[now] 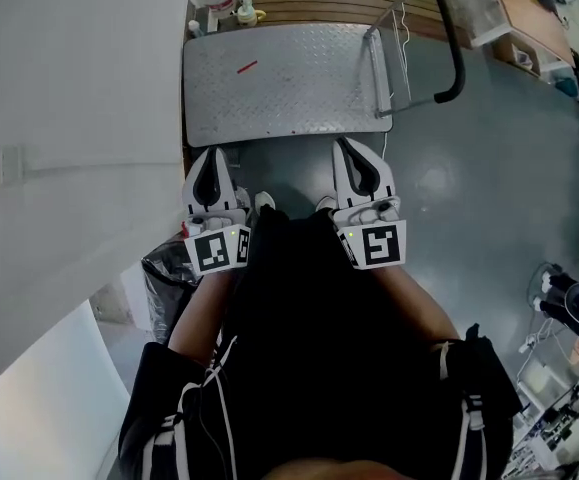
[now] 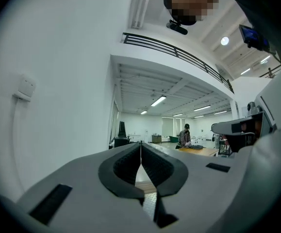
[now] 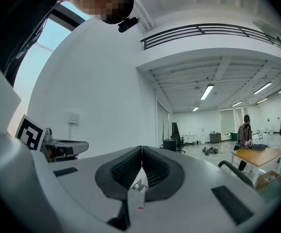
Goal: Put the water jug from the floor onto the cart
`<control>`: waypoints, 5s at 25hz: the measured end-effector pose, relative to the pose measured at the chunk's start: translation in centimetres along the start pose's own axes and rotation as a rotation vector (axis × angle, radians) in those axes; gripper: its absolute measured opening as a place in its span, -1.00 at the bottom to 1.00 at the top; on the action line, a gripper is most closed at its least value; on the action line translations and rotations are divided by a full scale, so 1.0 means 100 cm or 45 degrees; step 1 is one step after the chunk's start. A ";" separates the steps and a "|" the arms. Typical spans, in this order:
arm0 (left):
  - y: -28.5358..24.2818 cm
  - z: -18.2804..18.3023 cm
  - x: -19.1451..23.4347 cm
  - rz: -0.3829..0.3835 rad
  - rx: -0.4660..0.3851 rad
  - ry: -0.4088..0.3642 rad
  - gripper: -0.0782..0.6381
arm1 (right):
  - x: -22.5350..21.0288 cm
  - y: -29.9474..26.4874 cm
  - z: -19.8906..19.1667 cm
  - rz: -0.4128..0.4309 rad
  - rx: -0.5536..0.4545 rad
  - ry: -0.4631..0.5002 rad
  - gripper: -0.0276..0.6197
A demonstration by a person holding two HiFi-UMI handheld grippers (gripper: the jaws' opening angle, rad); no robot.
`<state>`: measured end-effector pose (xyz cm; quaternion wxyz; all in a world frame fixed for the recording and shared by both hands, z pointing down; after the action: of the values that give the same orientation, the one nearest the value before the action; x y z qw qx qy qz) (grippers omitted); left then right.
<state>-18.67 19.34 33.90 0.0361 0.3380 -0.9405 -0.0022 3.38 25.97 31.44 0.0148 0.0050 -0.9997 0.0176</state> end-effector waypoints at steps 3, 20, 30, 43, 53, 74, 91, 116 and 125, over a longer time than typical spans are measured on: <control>0.009 -0.006 0.001 0.046 0.037 -0.021 -0.73 | -0.011 0.003 -0.004 0.015 -0.006 -0.025 -0.86; 0.036 -0.011 -0.038 0.325 0.153 -0.017 -0.73 | -0.069 0.008 -0.024 0.172 0.038 -0.012 -0.86; 0.000 -0.017 -0.008 0.238 0.136 0.008 -0.73 | -0.057 -0.010 -0.028 0.123 0.117 -0.044 -0.86; -0.033 -0.038 0.067 0.110 0.149 0.164 -0.73 | -0.007 -0.096 -0.023 0.105 0.168 0.079 -0.86; -0.047 -0.052 0.097 0.005 0.217 0.209 -0.73 | 0.026 -0.136 -0.021 0.122 0.170 0.042 -0.86; 0.006 -0.177 0.095 0.253 0.788 0.353 -0.71 | 0.045 -0.177 -0.030 0.498 0.204 0.023 -0.86; 0.129 -0.410 0.109 0.306 1.415 0.761 -0.42 | 0.070 -0.171 -0.057 0.577 0.230 0.142 -0.86; 0.183 -0.564 0.118 0.450 1.641 0.904 -0.38 | 0.075 -0.186 -0.124 0.671 0.256 0.224 -0.86; 0.183 -0.597 0.128 0.482 1.715 0.929 -0.40 | 0.070 -0.182 -0.136 0.696 0.259 0.228 -0.86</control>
<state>-35.97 26.56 94.83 0.1297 0.1005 -0.7095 0.6853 -3.01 8.23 45.84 0.0969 -0.2644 -0.9518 0.1214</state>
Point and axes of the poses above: the fingertips, and each gripper's own axes: y backward along the fingers, x to its left, z out of its top, the point moved 6 cm from there along y, backward along the fingers, and after that the axes turned 11 degrees about -z, right-handed, at the moved point
